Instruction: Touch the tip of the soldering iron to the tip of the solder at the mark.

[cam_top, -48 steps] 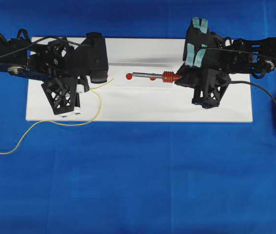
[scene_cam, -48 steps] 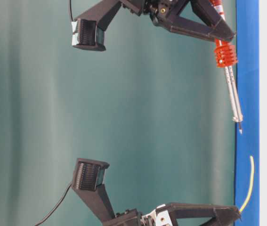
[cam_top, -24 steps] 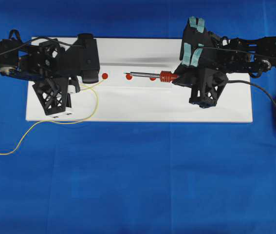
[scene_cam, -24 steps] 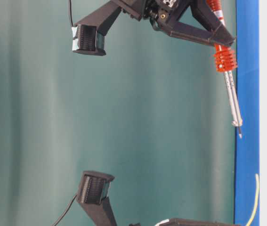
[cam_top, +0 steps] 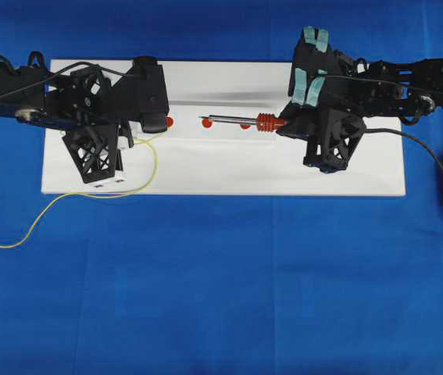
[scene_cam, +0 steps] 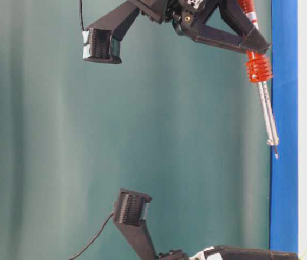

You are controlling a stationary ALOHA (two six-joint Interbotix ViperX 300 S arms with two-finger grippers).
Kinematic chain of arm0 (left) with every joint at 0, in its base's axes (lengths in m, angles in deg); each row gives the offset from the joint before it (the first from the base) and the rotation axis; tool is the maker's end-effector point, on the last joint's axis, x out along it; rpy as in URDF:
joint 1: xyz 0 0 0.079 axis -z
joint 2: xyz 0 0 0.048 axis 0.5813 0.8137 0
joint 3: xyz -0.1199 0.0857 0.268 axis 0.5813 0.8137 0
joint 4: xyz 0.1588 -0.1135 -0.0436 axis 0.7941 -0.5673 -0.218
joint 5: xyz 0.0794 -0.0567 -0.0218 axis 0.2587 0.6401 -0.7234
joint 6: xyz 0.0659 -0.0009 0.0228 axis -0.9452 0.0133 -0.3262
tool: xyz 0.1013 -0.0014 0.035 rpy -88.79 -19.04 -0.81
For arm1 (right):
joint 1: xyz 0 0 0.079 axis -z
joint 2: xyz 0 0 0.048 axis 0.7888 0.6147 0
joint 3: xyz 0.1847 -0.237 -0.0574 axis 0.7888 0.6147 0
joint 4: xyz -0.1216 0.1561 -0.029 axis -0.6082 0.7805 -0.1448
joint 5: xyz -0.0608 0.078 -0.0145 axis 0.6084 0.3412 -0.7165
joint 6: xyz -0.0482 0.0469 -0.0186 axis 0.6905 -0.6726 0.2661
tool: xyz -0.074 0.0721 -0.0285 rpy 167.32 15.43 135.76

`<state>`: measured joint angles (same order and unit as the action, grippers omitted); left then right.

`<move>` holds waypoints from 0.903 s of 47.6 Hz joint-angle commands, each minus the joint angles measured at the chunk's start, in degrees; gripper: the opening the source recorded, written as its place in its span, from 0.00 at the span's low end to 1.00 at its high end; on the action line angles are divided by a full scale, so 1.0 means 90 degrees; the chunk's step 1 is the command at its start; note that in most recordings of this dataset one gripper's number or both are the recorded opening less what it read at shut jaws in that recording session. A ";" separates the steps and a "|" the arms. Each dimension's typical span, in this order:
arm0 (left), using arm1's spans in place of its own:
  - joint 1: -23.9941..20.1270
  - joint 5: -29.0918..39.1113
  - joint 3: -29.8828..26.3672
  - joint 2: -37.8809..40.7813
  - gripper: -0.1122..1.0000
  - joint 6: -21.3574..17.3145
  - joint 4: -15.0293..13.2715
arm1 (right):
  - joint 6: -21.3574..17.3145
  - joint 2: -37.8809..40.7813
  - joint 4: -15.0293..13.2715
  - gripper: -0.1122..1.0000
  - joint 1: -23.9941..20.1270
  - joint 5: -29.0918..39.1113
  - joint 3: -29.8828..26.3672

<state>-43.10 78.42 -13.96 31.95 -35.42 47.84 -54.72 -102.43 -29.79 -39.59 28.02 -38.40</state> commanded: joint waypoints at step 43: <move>-0.0088 -0.0400 0.0195 0.0049 0.12 0.0000 0.0020 | 0.0020 0.0420 -0.0039 0.16 -0.0068 -0.0020 -0.0625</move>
<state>-43.89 75.08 -11.68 32.83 -35.42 47.93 -54.72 -98.91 -29.88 -40.21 28.02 -41.47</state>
